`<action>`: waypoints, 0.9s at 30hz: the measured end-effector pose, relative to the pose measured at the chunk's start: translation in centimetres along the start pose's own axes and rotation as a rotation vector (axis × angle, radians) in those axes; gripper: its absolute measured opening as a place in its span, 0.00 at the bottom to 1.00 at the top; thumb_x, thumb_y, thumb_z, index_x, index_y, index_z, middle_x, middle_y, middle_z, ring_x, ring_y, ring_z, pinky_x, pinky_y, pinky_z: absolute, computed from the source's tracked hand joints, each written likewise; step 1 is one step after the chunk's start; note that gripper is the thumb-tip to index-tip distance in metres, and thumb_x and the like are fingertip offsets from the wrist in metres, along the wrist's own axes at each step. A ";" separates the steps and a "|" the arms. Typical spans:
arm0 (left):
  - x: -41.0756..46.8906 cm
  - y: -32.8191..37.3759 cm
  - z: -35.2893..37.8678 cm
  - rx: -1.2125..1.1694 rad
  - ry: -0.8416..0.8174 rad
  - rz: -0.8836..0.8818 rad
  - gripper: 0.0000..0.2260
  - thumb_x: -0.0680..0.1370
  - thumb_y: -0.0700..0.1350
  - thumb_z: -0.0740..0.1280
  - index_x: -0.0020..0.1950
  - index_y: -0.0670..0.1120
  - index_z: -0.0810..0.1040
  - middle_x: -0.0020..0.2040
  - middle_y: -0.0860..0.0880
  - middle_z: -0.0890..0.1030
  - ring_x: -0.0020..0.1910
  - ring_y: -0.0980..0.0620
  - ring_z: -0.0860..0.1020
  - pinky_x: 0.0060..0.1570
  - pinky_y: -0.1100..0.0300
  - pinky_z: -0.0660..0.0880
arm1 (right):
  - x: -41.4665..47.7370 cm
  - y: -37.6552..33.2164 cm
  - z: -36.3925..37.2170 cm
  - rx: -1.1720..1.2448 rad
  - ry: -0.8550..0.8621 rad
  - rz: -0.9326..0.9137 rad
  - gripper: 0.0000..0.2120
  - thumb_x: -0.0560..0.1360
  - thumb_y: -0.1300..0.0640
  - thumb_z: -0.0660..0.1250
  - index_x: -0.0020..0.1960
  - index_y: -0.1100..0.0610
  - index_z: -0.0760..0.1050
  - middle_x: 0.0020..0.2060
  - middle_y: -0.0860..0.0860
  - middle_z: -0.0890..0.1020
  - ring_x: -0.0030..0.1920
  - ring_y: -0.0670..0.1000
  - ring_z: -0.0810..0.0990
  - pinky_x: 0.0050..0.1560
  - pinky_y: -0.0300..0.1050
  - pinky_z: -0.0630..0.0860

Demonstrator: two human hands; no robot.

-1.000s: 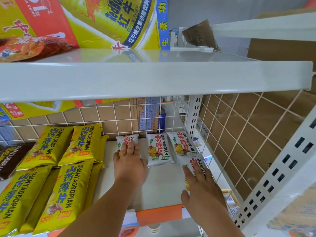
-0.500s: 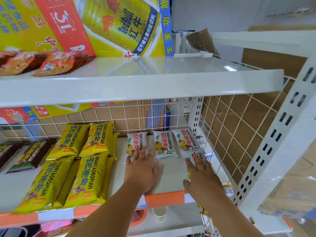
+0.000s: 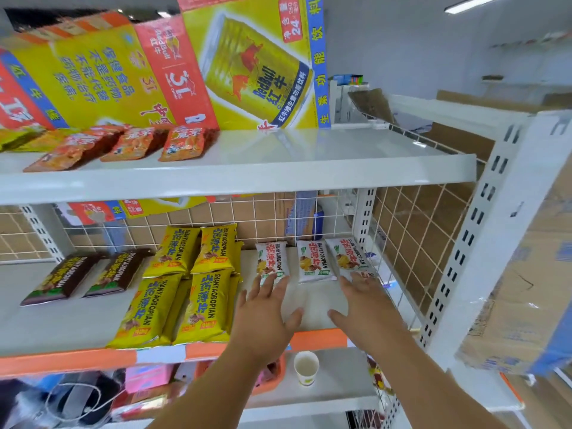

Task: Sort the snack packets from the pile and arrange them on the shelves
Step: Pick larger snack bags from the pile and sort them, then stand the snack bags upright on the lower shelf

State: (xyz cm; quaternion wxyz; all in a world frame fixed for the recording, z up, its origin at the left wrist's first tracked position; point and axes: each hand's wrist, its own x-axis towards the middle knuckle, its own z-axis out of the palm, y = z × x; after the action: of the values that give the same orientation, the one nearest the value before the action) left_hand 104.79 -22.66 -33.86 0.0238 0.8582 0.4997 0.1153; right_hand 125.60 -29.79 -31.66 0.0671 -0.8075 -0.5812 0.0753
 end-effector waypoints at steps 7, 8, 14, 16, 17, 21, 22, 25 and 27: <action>-6.0 -5.0 -3.5 -0.060 0.078 -0.077 0.38 0.73 0.70 0.44 0.82 0.59 0.54 0.82 0.52 0.57 0.82 0.46 0.52 0.77 0.44 0.54 | -4.7 -7.8 1.4 0.039 0.006 -0.099 0.40 0.77 0.34 0.60 0.82 0.43 0.45 0.82 0.48 0.46 0.81 0.55 0.43 0.78 0.59 0.53; -7.1 -6.4 -4.3 -0.060 0.101 -0.094 0.38 0.73 0.70 0.44 0.82 0.59 0.54 0.82 0.52 0.58 0.82 0.45 0.53 0.77 0.44 0.54 | -5.4 -9.6 1.5 0.042 0.008 -0.130 0.40 0.77 0.34 0.60 0.82 0.43 0.45 0.82 0.48 0.46 0.81 0.55 0.43 0.78 0.59 0.53; -14.4 -16.2 -11.5 -0.037 0.232 -0.208 0.36 0.75 0.70 0.47 0.81 0.57 0.59 0.81 0.51 0.62 0.81 0.45 0.57 0.74 0.42 0.60 | -8.6 -22.7 -1.0 -0.007 0.105 -0.375 0.40 0.76 0.35 0.61 0.82 0.42 0.47 0.82 0.49 0.49 0.81 0.55 0.47 0.78 0.56 0.56; -17.6 -20.0 -14.5 -0.019 0.296 -0.268 0.37 0.76 0.71 0.48 0.82 0.57 0.58 0.81 0.51 0.62 0.81 0.44 0.57 0.74 0.42 0.60 | -10.0 -28.0 -2.1 -0.008 0.127 -0.447 0.41 0.76 0.34 0.62 0.82 0.42 0.46 0.82 0.47 0.47 0.81 0.54 0.45 0.78 0.56 0.52; -19.4 -21.8 -16.2 -0.006 0.326 -0.295 0.37 0.75 0.71 0.48 0.82 0.58 0.57 0.81 0.51 0.62 0.80 0.44 0.58 0.74 0.42 0.60 | -10.9 -30.7 -2.8 -0.011 0.131 -0.482 0.41 0.76 0.34 0.61 0.82 0.42 0.46 0.82 0.47 0.47 0.81 0.54 0.44 0.78 0.57 0.52; -26.5 -28.4 -23.5 0.061 0.419 -0.390 0.37 0.74 0.72 0.45 0.82 0.60 0.50 0.82 0.52 0.57 0.81 0.45 0.53 0.76 0.43 0.55 | -15.4 -41.1 -6.1 -0.065 0.213 -0.698 0.39 0.77 0.35 0.60 0.81 0.42 0.46 0.82 0.48 0.48 0.81 0.55 0.45 0.79 0.57 0.53; -28.2 -29.8 -25.5 0.094 0.450 -0.411 0.37 0.74 0.72 0.45 0.82 0.61 0.49 0.82 0.53 0.56 0.82 0.45 0.51 0.77 0.43 0.54 | -16.6 -43.6 -7.2 -0.071 0.240 -0.757 0.39 0.77 0.35 0.60 0.81 0.42 0.46 0.82 0.49 0.48 0.81 0.56 0.45 0.79 0.57 0.52; -32.6 -33.2 -31.6 0.181 0.534 -0.455 0.38 0.73 0.72 0.45 0.82 0.60 0.49 0.83 0.53 0.56 0.82 0.45 0.50 0.76 0.43 0.55 | -19.8 -49.8 -10.6 -0.081 0.328 -0.916 0.38 0.77 0.37 0.61 0.82 0.43 0.48 0.82 0.50 0.50 0.81 0.56 0.46 0.79 0.56 0.51; -34.9 -34.9 -35.6 0.240 0.594 -0.475 0.38 0.74 0.72 0.46 0.82 0.59 0.52 0.82 0.52 0.58 0.82 0.45 0.52 0.76 0.43 0.57 | -21.4 -53.4 -13.0 -0.087 0.379 -1.006 0.39 0.76 0.38 0.62 0.81 0.44 0.49 0.81 0.50 0.51 0.81 0.56 0.48 0.78 0.55 0.54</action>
State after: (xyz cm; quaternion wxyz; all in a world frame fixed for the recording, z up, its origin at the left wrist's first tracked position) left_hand 50.61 -38.02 -10.78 -0.1960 0.6448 0.6791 0.2908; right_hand 71.88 -33.48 -7.53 0.1650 -0.4309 -0.8764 -0.1375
